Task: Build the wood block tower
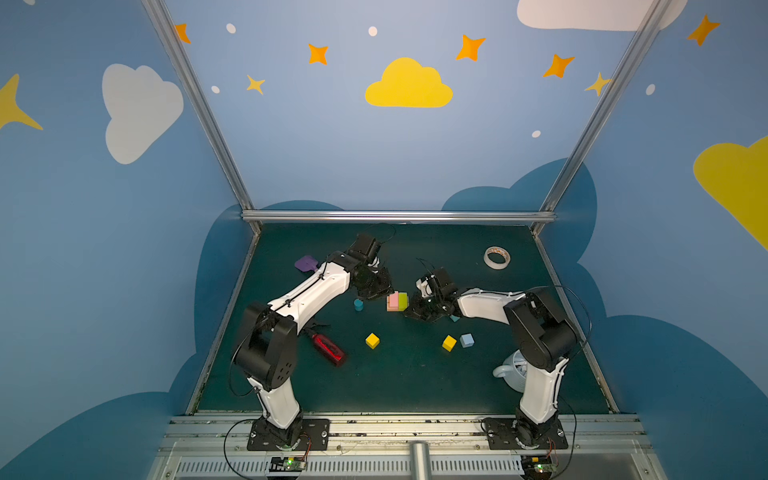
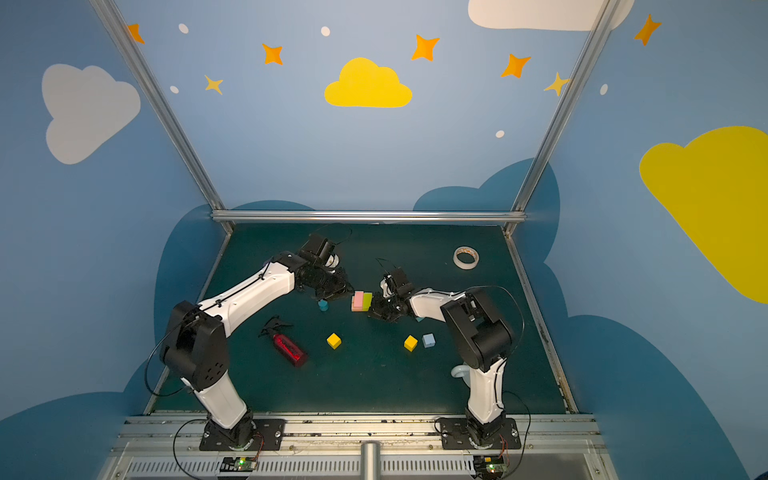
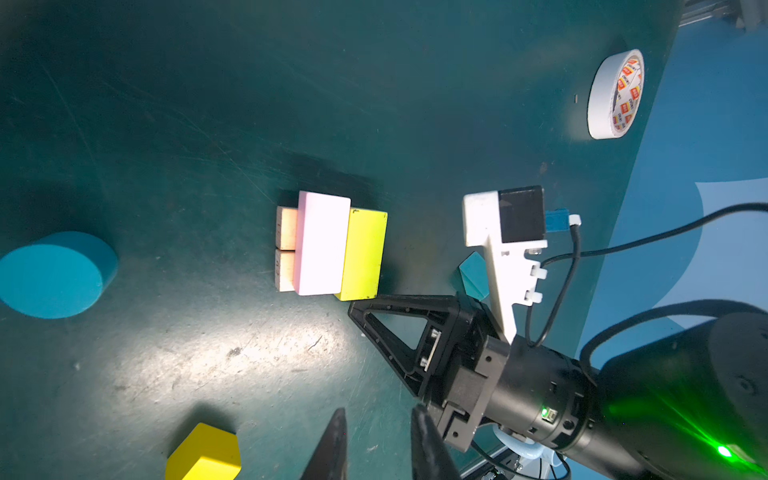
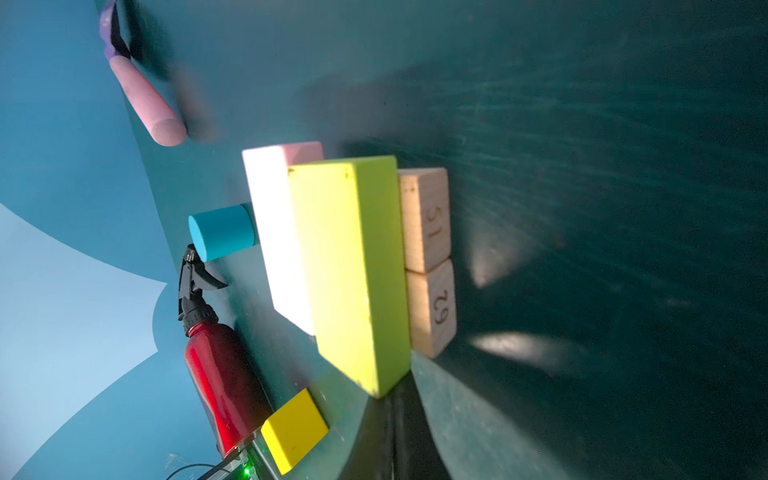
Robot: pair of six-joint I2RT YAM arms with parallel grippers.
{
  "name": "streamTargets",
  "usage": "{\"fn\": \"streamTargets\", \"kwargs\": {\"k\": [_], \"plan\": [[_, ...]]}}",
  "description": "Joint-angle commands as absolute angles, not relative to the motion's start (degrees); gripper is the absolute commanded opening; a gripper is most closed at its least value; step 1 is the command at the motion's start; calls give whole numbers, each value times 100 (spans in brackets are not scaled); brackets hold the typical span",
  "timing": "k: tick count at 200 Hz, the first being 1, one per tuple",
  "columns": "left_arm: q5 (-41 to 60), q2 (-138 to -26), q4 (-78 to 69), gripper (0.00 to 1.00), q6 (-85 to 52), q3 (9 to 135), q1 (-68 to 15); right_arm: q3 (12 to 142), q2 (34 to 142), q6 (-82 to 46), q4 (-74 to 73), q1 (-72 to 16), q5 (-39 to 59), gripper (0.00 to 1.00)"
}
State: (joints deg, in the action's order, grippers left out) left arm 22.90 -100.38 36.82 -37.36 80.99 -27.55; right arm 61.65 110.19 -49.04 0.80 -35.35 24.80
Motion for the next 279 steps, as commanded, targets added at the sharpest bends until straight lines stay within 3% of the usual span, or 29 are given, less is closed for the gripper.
{"fn": "streamTargets", "kwargs": {"k": [1, 100, 181, 256, 279], "plan": [[2303, -9866, 3700, 28, -3761, 8034, -2778, 6330, 11127, -4878, 116, -3551, 2429, 0], [2313, -9729, 3652, 28, -3790, 7945, -2805, 6248, 10982, -4887, 166, -3592, 2452, 0], [1349, -9327, 4825, 29, -3275, 7956, -3026, 5610, 9512, -4458, 1125, -3674, 2101, 0], [475, -8735, 5164, 37, -3710, 7109, -3526, 5053, 8064, -4118, 2313, -3675, 1114, 0], [464, -8547, 5001, 50, -4090, 6720, -3555, 4890, 7849, -4118, 2373, -3639, 1029, 0]]}}
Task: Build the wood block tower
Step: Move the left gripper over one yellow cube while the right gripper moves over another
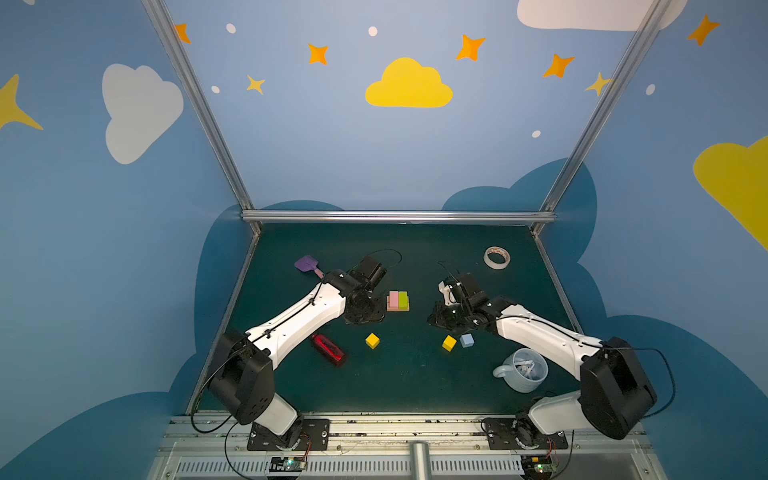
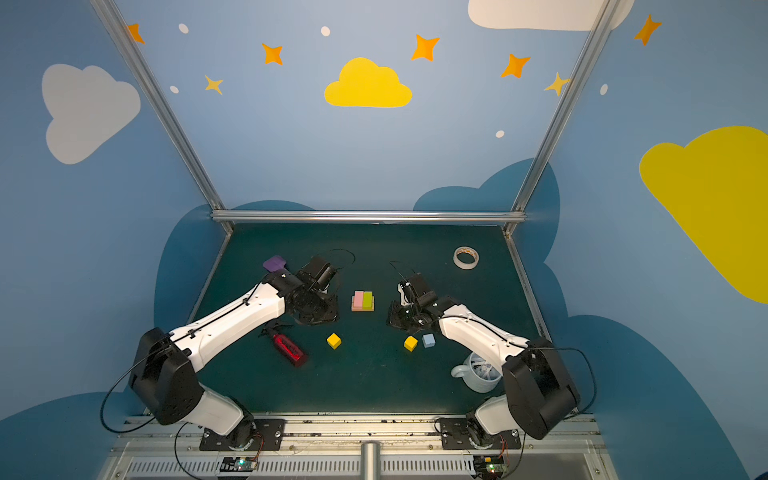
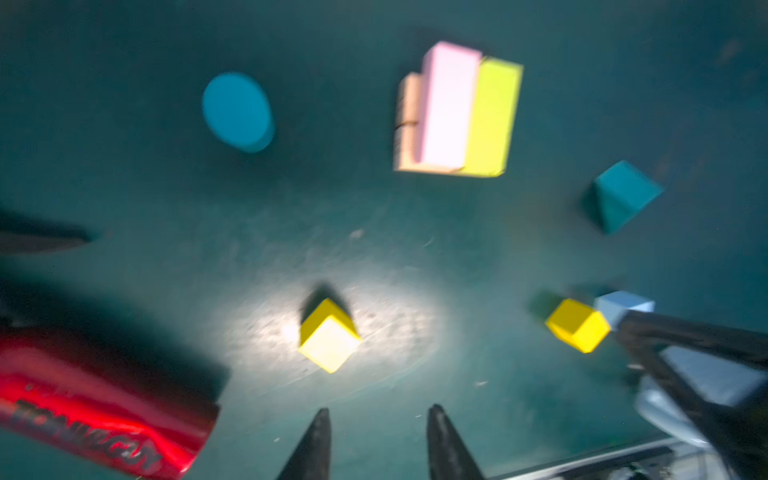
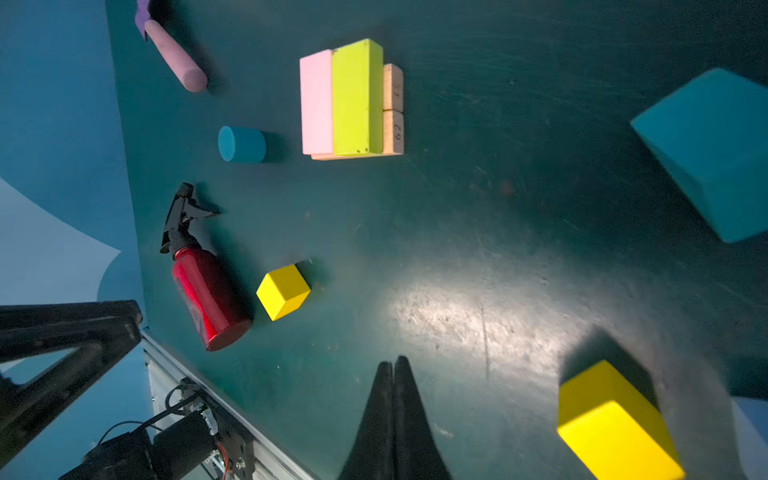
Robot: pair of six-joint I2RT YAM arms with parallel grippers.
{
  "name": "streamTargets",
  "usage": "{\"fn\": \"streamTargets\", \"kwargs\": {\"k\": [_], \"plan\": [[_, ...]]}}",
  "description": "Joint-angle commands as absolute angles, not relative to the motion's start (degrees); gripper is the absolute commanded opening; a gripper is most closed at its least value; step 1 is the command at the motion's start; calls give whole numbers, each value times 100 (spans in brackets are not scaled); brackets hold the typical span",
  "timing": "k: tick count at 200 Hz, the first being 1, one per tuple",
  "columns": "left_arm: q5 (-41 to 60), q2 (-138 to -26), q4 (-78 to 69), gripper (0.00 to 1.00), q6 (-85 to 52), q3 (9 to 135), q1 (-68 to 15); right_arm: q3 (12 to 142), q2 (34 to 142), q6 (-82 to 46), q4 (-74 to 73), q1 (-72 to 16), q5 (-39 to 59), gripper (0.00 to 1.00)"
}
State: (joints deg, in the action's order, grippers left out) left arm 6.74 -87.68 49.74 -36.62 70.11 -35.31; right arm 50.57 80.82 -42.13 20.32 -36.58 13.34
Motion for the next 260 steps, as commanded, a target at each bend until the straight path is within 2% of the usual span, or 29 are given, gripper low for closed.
{"fn": "streamTargets", "kwargs": {"k": [1, 104, 156, 192, 260], "plan": [[465, -8541, 4997, 50, -4110, 6704, -3557, 4884, 7840, -4120, 2373, -3635, 1024, 0], [551, -8626, 4066, 60, -5772, 5850, -3687, 4523, 7575, -4106, 2200, -3494, 1068, 0], [577, -9316, 4095, 60, -5784, 6160, -3691, 4326, 7405, -4120, 2071, -3394, 1116, 0], [606, -9843, 4289, 56, -5798, 6424, -3689, 4108, 7144, -4174, 2065, -3290, 1053, 1], [491, -10037, 4394, 46, -5657, 6457, -3726, 3881, 6917, -4188, 2083, -3086, 1083, 1]]}}
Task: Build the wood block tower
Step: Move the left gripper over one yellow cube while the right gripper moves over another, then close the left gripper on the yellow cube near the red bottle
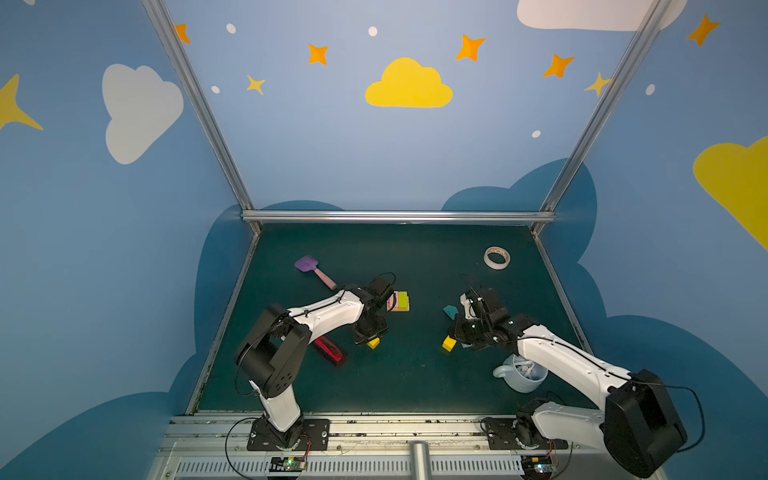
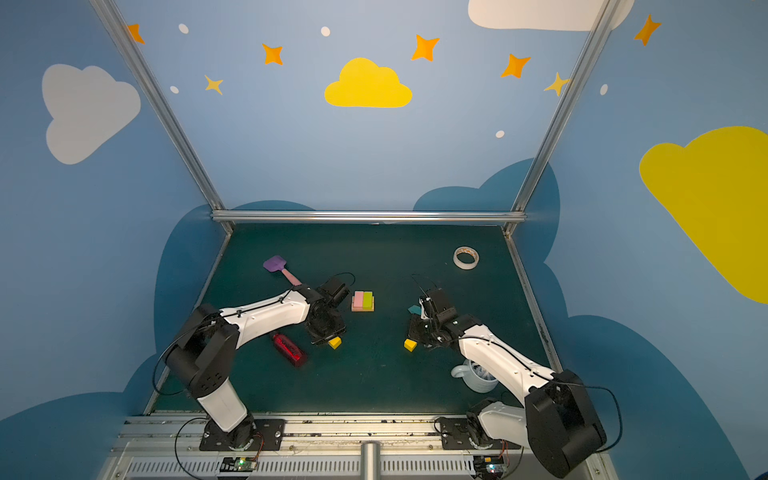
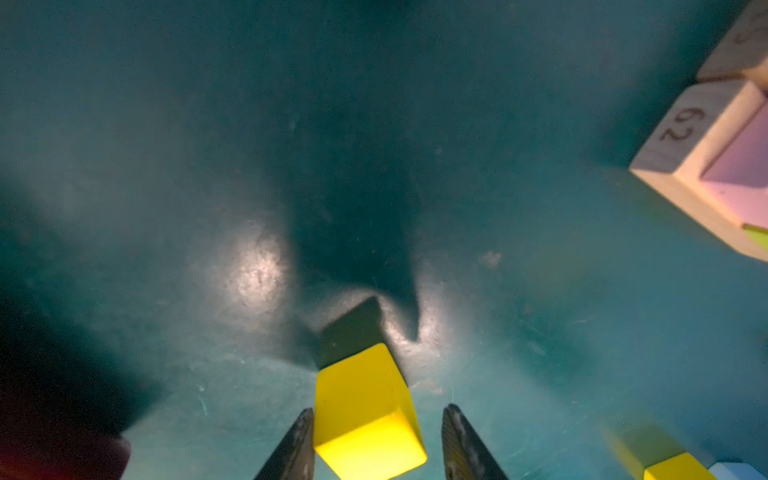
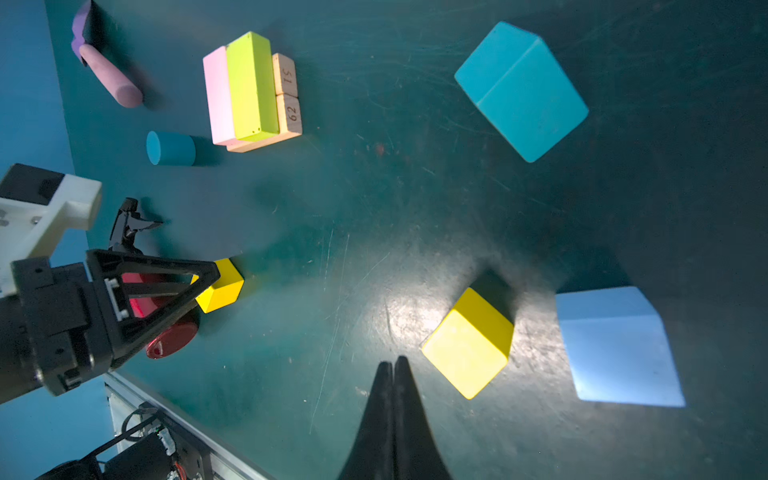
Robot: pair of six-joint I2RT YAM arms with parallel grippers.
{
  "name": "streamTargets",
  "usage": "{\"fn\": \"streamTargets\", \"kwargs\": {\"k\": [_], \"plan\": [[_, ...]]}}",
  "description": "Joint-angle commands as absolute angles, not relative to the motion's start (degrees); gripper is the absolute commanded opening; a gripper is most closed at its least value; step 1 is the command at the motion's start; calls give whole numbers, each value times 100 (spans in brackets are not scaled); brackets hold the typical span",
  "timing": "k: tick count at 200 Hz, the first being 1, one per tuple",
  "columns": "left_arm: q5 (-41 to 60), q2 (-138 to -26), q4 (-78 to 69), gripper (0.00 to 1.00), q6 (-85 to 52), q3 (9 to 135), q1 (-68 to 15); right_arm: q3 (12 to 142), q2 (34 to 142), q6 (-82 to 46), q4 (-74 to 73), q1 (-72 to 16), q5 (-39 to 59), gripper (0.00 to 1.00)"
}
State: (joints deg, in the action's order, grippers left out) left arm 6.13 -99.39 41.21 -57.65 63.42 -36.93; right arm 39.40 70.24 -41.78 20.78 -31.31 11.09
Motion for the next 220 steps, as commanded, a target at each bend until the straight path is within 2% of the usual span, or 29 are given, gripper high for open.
{"fn": "streamTargets", "kwargs": {"k": [1, 76, 173, 193, 220], "plan": [[487, -10037, 4412, 46, -5650, 6463, -3726, 3878, 6917, -4186, 2079, -3085, 1082, 1], [328, -10199, 4669, 40, -5346, 6684, -3857, 3878, 7026, -4201, 2018, -3079, 1125, 1], [190, -10311, 4838, 41, -5256, 6807, -3984, 3876, 7079, -4223, 1992, -3076, 1143, 1], [160, -10299, 4860, 35, -5256, 6820, -3998, 3877, 7076, -4226, 1994, -3078, 1143, 1], [141, -10307, 4860, 35, -5247, 6855, -4025, 3880, 7068, -4228, 1991, -3078, 1143, 1]]}}
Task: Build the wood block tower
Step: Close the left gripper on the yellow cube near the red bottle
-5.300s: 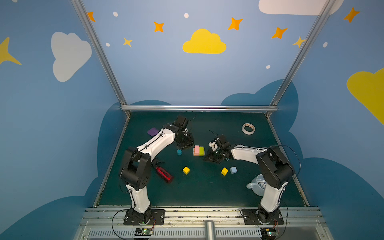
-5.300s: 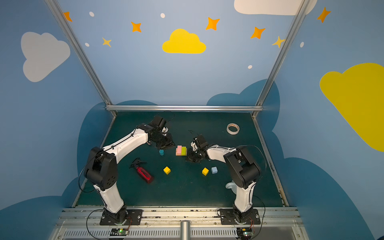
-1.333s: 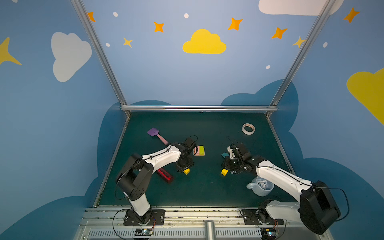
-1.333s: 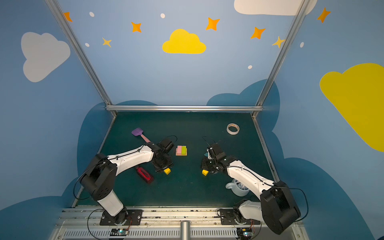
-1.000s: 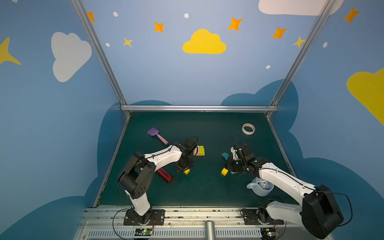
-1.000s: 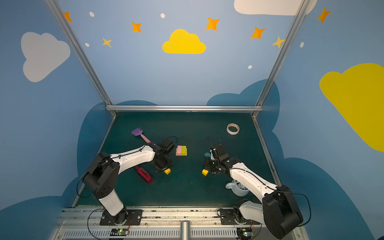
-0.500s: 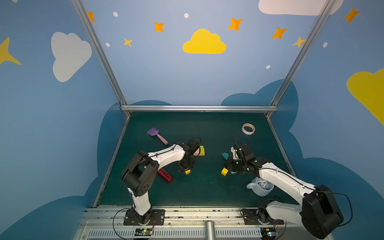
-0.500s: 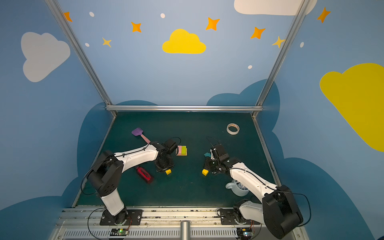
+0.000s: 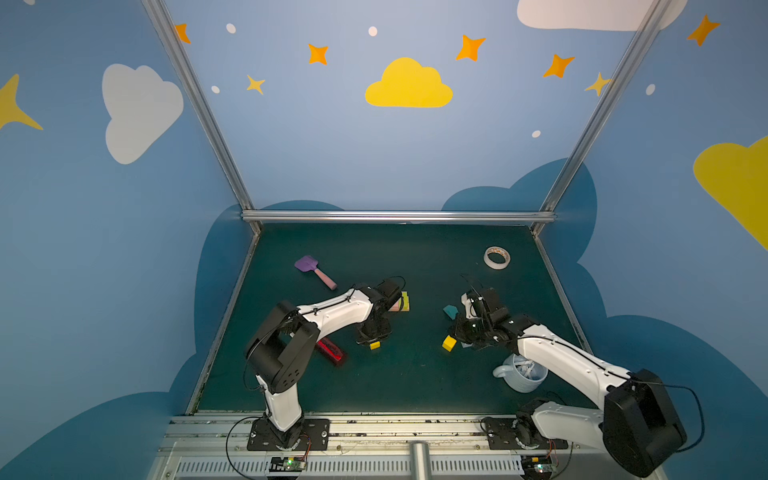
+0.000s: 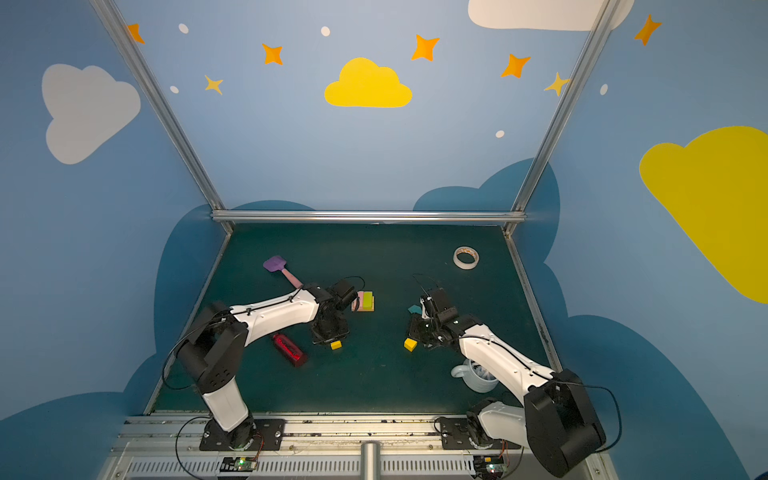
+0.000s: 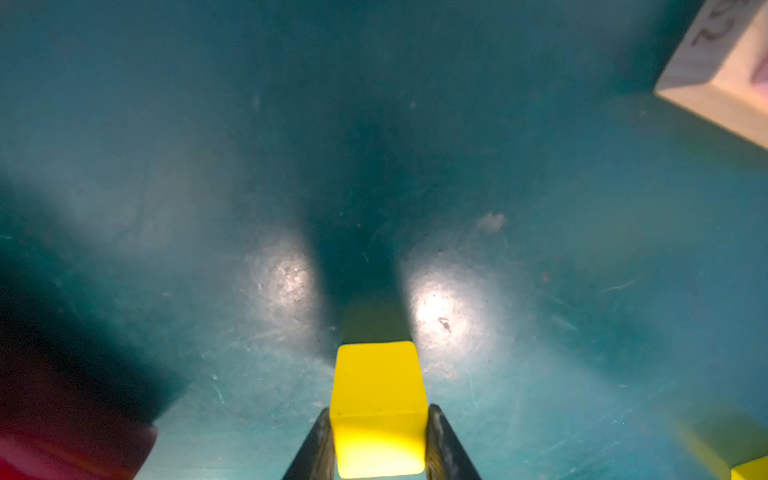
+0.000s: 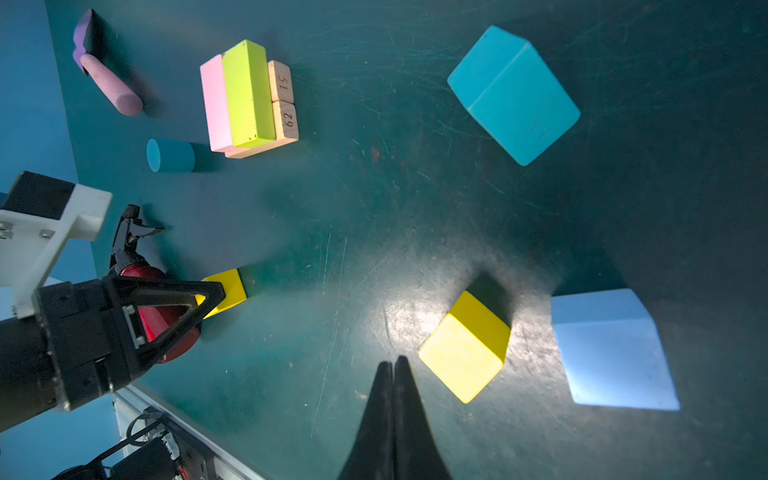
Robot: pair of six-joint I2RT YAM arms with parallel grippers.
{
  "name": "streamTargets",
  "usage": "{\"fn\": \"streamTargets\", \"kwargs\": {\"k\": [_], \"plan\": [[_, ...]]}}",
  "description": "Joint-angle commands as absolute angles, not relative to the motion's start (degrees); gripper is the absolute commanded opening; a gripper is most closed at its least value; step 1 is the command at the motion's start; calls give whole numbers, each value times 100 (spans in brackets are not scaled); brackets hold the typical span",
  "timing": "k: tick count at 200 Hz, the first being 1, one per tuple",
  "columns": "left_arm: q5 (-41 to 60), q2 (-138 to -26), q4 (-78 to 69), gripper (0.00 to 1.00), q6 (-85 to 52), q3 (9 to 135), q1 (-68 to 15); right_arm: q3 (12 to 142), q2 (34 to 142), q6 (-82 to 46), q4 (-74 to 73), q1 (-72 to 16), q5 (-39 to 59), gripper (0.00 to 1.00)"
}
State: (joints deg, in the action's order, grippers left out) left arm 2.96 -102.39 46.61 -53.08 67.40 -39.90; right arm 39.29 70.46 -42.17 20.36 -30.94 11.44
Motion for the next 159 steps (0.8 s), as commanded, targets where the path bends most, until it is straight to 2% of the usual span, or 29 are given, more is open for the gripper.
{"fn": "streamTargets", "kwargs": {"k": [1, 69, 159], "plan": [[141, -10308, 4856, 35, -5247, 6855, -4025, 3878, 7067, -4223, 1988, -3077, 1143, 1], [97, -10325, 4887, 41, -5212, 6899, -4103, 3876, 7093, -4236, 1953, -3077, 1173, 1], [102, -10362, 4860, 35, -5211, 6836, -4112, 3876, 7044, -4253, 1958, -3076, 1169, 1]]}}
